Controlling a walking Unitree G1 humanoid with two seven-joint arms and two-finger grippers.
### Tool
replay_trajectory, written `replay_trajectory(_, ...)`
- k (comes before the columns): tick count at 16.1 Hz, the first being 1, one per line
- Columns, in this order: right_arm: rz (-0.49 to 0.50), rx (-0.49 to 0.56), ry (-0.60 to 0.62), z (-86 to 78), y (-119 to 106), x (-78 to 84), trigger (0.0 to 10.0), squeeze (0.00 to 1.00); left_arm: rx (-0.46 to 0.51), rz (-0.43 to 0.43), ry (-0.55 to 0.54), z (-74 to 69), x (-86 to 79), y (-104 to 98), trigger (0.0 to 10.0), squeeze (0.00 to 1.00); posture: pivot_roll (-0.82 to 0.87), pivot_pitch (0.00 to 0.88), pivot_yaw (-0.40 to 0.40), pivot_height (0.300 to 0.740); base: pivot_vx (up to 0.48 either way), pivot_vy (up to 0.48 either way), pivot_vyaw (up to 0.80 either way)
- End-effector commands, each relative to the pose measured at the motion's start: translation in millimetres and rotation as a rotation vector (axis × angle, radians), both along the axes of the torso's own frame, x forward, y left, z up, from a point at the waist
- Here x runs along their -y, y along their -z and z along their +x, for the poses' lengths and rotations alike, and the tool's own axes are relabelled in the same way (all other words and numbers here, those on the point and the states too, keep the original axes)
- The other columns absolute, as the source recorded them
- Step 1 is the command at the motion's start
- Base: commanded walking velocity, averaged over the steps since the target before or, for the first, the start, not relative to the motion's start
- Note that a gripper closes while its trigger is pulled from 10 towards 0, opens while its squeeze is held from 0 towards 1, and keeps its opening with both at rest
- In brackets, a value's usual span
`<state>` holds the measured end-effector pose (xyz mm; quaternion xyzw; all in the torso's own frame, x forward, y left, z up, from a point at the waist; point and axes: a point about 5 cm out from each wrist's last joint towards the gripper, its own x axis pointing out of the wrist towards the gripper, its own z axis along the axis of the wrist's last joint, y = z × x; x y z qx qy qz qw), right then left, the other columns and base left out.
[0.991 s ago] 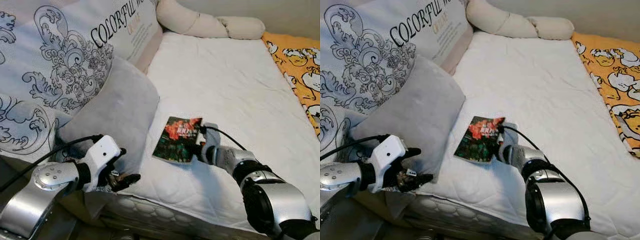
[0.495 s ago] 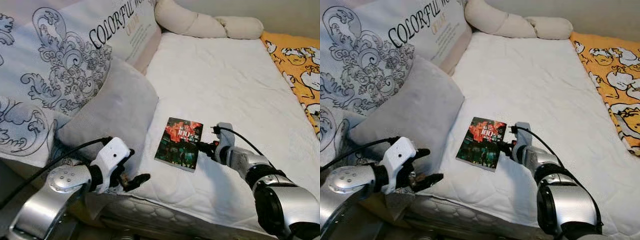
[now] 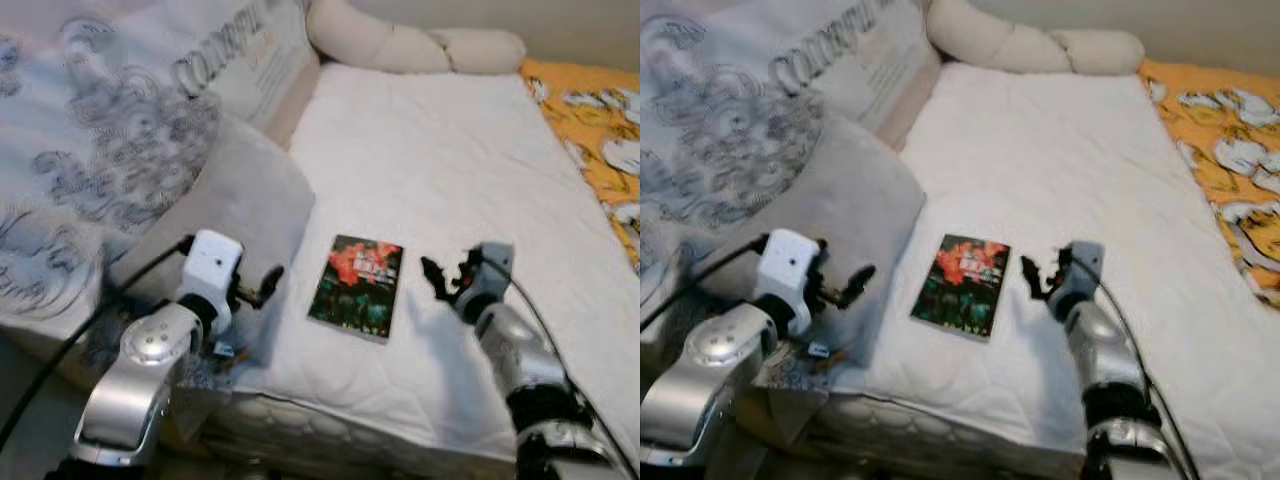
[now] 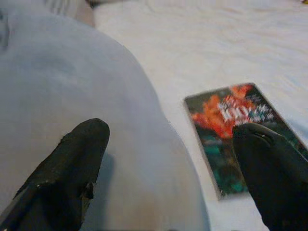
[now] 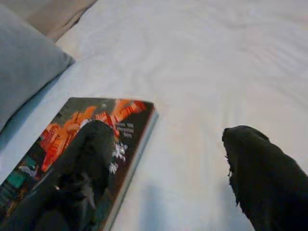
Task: Clean up the room
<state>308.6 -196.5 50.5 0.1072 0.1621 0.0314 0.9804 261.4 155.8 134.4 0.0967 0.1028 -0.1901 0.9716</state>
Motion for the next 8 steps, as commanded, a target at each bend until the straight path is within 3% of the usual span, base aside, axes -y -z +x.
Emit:
replay_trajectory(1, -0.057, 0.133, 0.034, -1.8, -19, -7.1, 10.0, 1.00, 0.019, 0.002, -0.042, 2.4, -0.7, 1, 10.0, 0.00, -0.09, 0.000, 0.039, 0.740, 0.000, -0.345, 0.00)
replay_trajectory(4, -0.187, 0.275, 0.101, -23.9, -31, -19.3, 10.0, 1.00, 0.035, 0.003, -0.097, 2.4, -1.8, 1, 10.0, 0.00, -0.04, 0.000, 0.009, 0.740, 0.000, -0.425, 0.00)
replay_trajectory(8, -0.144, 0.255, 0.048, -30.3, -35, -27.0, 10.0, 1.00, 0.018, 0.005, -0.195, -1.4, -21.1, 8, 10.0, 0.00, -0.04, 0.000, 0.000, 0.740, 0.000, -0.468, 0.00)
